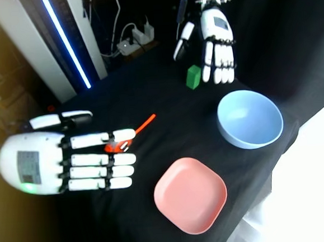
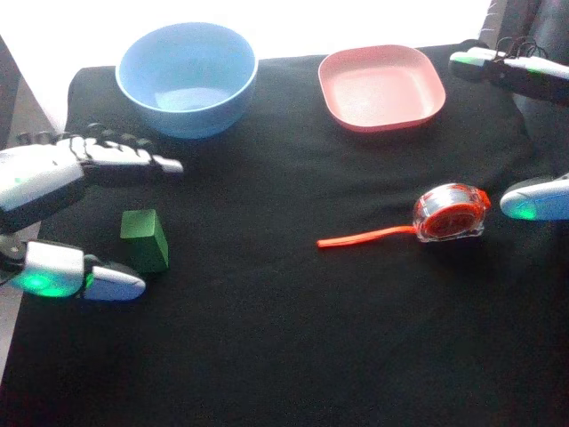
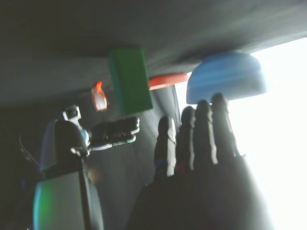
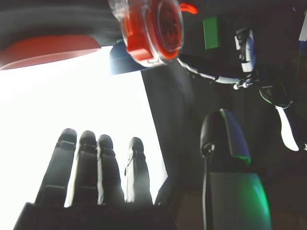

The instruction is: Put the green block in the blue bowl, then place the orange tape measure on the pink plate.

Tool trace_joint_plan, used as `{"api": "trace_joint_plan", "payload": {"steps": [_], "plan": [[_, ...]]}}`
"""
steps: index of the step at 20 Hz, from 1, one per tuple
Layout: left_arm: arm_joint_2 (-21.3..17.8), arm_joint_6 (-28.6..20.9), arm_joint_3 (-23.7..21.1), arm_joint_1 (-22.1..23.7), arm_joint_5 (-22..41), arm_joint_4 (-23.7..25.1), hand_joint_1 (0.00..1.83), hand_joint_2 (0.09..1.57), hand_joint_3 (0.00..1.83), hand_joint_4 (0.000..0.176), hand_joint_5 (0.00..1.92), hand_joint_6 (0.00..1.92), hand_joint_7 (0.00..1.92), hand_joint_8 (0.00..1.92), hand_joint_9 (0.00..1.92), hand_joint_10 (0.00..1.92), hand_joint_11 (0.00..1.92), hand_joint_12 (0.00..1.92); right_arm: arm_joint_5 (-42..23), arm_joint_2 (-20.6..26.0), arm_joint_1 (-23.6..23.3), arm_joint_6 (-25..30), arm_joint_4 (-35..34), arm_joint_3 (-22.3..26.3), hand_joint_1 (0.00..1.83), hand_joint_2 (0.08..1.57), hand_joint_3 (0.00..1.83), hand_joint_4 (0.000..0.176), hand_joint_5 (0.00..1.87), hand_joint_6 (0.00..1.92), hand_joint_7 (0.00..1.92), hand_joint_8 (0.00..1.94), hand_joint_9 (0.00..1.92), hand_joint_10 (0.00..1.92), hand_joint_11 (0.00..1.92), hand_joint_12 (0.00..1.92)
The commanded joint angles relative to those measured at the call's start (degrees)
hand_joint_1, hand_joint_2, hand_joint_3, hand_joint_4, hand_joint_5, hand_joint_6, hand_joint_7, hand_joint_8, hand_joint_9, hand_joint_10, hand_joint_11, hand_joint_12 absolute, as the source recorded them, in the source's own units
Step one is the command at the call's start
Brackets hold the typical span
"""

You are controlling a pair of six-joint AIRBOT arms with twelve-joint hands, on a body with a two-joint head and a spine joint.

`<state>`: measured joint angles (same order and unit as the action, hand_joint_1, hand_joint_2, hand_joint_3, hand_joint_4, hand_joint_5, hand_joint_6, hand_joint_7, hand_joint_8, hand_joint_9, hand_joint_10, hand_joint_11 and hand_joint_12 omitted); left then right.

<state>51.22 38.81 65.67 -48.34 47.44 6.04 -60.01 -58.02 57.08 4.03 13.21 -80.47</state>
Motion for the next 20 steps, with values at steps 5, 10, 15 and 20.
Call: {"api": "trace_joint_plan", "payload": {"steps": [5,10,15,20], "plan": [[0.8,-0.3,1.3,2.1,4.8,-1.0,0.98,1.03,0.0,0.0,0.76,0.01,0.82,0.01,0.74,0.03,0.2,1.04,-6.3,0.0,-0.4,0.5,-2.5,-0.3,0.89,0.97,0.01,0.117,0.15,0.0,0.01,0.0,0.0,0.0,0.0,0.0],[1.7,-0.3,1.9,2.7,5.2,-1.3,1.02,1.08,0.0,0.0,0.92,0.01,1.03,0.01,0.92,0.19,0.32,1.35,-6.3,-0.3,-0.4,0.6,-2.5,-0.2,0.86,0.99,0.01,0.114,0.16,0.01,0.05,0.01,0.02,0.01,0.0,0.0],[2.4,-0.3,2.4,3.2,5.9,-1.7,1.35,1.11,0.0,0.0,1.04,0.67,0.99,1.07,0.89,1.11,0.33,1.25,-6.3,-0.3,-0.4,0.6,-2.6,-0.2,0.85,1.01,0.01,0.121,0.16,0.0,0.07,0.01,0.05,0.01,0.0,0.0],[1.7,-0.3,2.5,4.9,8.1,-1.8,1.38,1.1,0.0,0.0,1.12,0.53,1.0,0.98,0.88,1.34,0.58,1.43,-6.3,-0.3,-0.4,0.7,-2.6,-0.1,0.8,1.02,0.01,0.112,0.17,0.0,0.09,0.01,0.05,0.01,0.0,0.0]]}}
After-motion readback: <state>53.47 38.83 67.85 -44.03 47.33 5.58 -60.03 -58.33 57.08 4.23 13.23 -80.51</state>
